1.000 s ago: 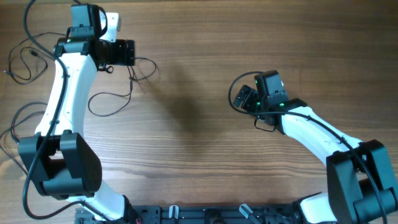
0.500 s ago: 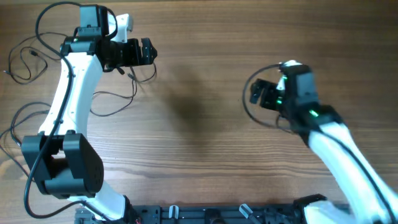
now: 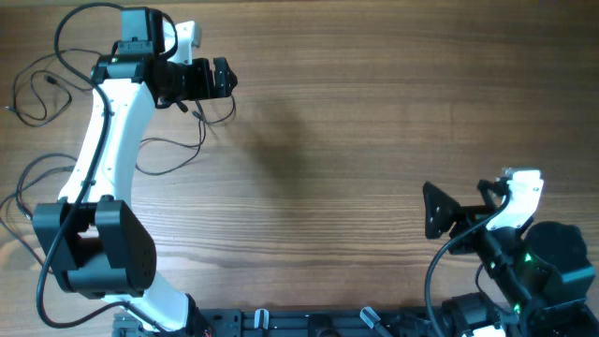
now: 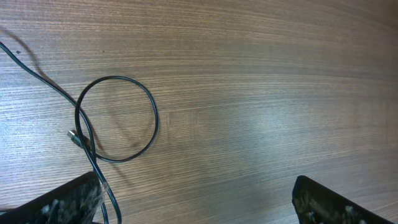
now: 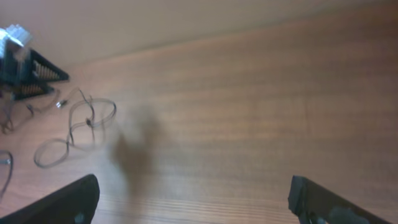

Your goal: Untangle cables

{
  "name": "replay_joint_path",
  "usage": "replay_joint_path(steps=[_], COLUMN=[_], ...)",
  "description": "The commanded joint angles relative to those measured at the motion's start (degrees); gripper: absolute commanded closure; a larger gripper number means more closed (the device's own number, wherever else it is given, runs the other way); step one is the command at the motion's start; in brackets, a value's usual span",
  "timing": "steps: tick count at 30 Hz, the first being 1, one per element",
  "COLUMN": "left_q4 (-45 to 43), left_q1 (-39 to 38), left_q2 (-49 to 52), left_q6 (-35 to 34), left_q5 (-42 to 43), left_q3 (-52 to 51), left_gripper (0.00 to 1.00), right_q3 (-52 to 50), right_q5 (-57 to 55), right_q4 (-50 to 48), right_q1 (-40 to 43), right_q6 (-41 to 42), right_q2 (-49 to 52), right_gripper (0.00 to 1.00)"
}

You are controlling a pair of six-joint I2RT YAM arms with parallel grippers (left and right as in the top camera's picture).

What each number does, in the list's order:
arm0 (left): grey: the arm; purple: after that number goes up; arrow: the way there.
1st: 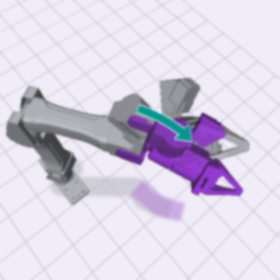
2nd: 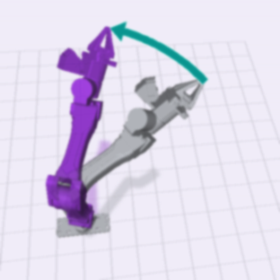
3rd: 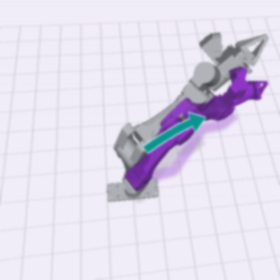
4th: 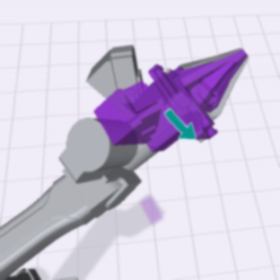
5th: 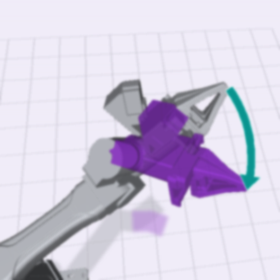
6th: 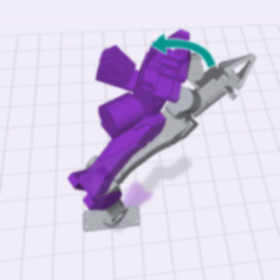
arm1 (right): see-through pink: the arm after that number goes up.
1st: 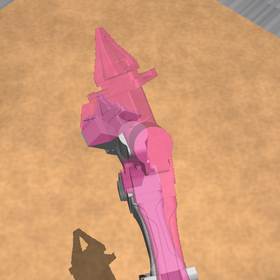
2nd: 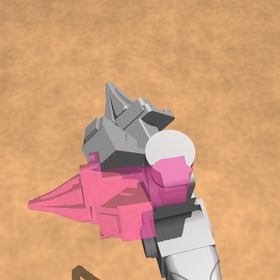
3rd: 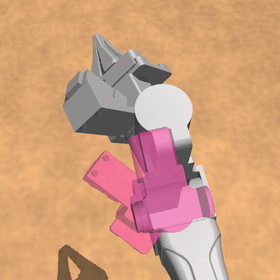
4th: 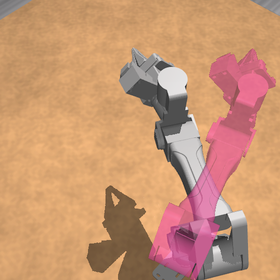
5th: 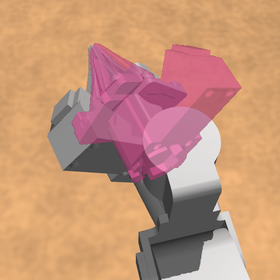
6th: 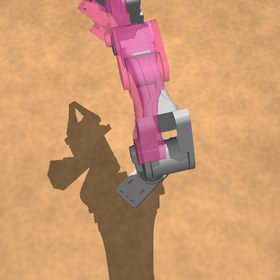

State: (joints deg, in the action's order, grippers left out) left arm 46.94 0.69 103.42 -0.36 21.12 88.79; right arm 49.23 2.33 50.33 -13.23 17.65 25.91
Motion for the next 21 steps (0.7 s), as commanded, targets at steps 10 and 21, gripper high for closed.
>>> replay_joint_path(steps=[10,21], left_q4=[0.02,0.02], left_q1=[-0.11,-0.11], left_q2=[0.42,0.42], left_q6=[-0.55,-0.55], left_q5=[0.92,0.92], left_q3=[0.09,0.09], left_gripper=[0.00,0.00], right_q3=[-9.60,-44.92], right_q5=[-8.35,-2.75], right_q4=[-7.45,-51.12], right_q1=[7.39,19.10], right_q6=[0.22,-5.86], right_q2=[-7.80,-25.73], right_gripper=[0.00,0.00])
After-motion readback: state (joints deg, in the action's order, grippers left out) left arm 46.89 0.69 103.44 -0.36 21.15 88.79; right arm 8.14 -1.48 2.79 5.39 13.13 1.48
